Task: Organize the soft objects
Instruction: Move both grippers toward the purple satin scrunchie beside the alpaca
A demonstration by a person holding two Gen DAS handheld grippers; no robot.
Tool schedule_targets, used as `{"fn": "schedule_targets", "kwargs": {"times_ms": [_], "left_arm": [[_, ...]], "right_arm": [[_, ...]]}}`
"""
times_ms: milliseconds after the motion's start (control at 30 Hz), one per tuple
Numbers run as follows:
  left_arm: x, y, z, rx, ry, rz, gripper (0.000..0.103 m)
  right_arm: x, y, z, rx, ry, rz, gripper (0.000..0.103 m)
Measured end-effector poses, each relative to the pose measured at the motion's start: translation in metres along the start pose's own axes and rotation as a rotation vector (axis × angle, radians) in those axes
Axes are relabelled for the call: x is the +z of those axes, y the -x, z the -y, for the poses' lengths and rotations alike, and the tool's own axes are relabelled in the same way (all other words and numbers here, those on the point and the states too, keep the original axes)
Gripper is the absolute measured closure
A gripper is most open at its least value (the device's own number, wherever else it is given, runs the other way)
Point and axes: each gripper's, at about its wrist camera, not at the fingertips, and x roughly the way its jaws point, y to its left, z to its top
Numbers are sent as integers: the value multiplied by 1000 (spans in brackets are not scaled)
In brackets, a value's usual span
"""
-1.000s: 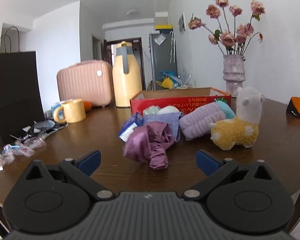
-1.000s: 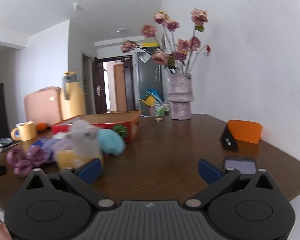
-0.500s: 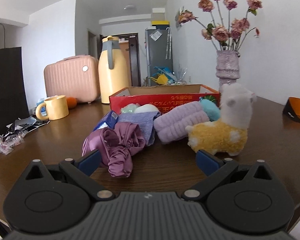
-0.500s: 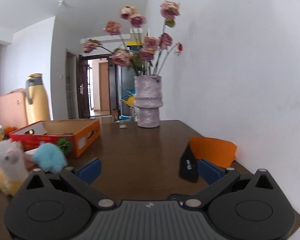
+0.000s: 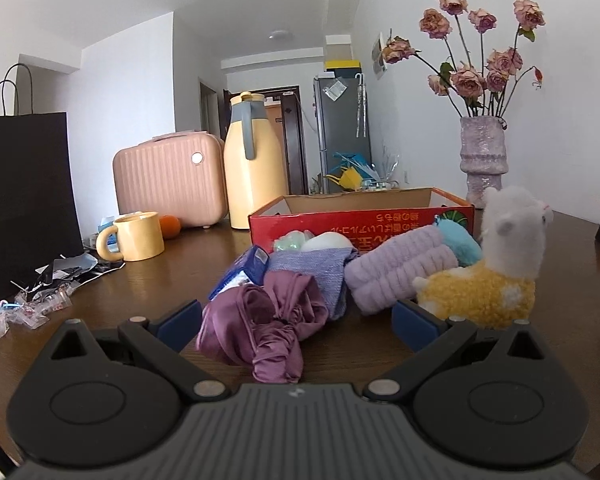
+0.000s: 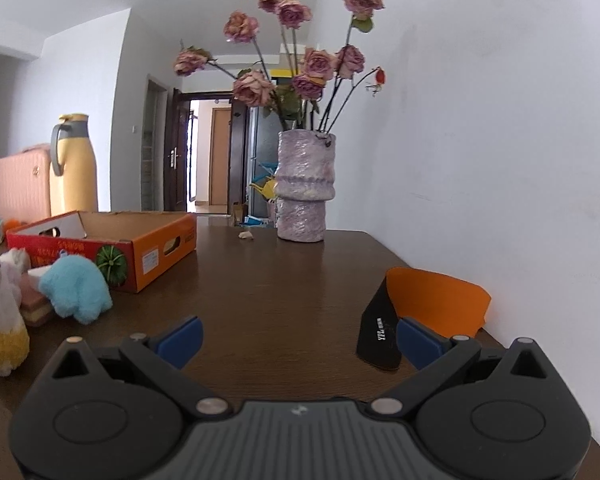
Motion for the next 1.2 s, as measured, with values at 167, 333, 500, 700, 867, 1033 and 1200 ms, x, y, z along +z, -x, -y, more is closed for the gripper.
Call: {"fn": "schedule_targets", "kwargs": {"times_ms": [167, 333, 500, 700, 867, 1033, 1200], "left_arm": [[0, -5, -3, 17, 8, -7, 0], [3, -3, -9, 37, 14, 27, 0], [7, -1, -18, 68, 29, 70, 0], [9, -8, -30, 109, 41, 64, 0], [8, -15, -36, 123, 37, 49, 0], [6, -21, -41, 122, 46, 25, 0], [7, -23, -43, 105, 37, 25, 0]], "right_arm": [[1, -2, -10, 28, 16, -4, 0], [13, 7, -7, 75, -23, 42, 0], [12, -4, 16, -15, -39, 3, 0], [5, -9, 17, -38, -30, -9, 0], [2, -16, 3, -34, 7, -26, 0], [1, -20, -15, -54, 75, -42, 0], [6, -22, -30, -29, 68, -50, 0]]}}
